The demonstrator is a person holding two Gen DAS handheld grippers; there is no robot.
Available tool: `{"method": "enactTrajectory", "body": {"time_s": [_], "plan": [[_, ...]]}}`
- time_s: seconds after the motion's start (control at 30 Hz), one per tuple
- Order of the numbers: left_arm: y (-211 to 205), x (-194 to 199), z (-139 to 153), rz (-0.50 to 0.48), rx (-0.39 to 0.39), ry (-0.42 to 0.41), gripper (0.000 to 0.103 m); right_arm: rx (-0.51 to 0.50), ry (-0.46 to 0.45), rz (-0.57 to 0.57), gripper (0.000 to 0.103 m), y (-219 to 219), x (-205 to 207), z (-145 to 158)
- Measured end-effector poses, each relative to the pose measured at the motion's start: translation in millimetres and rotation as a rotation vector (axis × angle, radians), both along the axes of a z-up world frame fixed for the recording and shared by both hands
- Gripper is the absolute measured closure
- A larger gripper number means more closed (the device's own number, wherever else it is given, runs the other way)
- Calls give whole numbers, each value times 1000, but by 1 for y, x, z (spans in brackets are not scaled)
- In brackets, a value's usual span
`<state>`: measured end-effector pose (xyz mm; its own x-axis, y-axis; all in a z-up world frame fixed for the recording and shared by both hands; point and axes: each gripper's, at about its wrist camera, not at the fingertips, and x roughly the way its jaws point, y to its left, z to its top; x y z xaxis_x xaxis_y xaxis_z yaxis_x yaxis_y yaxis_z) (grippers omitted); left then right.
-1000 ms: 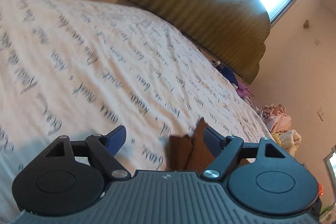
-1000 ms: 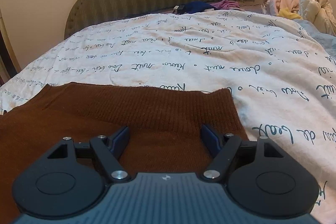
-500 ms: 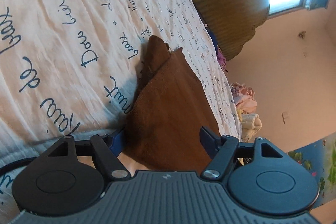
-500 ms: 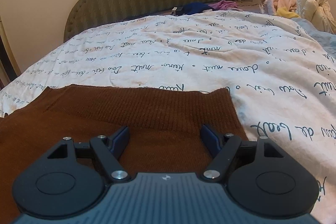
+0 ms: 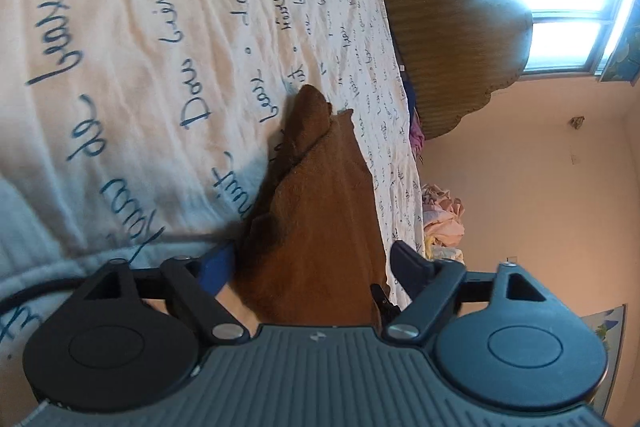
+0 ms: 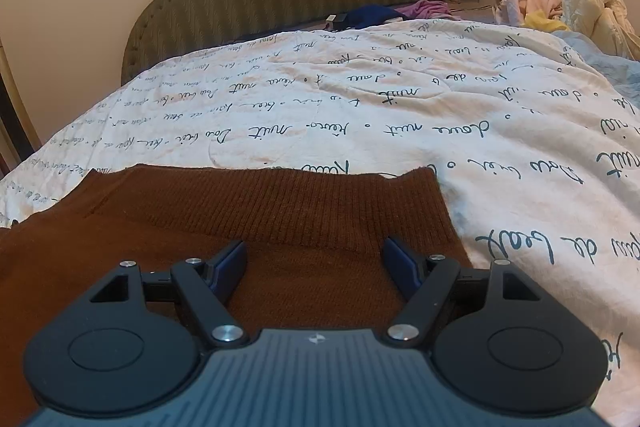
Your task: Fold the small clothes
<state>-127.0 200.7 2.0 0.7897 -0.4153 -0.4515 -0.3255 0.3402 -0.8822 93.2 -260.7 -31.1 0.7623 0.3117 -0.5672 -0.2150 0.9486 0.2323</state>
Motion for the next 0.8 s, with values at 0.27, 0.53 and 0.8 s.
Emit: {"method": "enactTrajectory", "body": {"time_s": [0.27, 0.53, 0.8], "plan": [[-13, 1, -11, 9, -7, 32, 32, 20, 0, -2, 28, -3, -1, 0], [-26, 31, 0, 52, 165, 81, 98, 35, 1, -4, 28, -4, 0, -1], [-115, 28, 59, -123, 852, -180, 98, -34, 103, -58, 26, 15, 9, 29]]}}
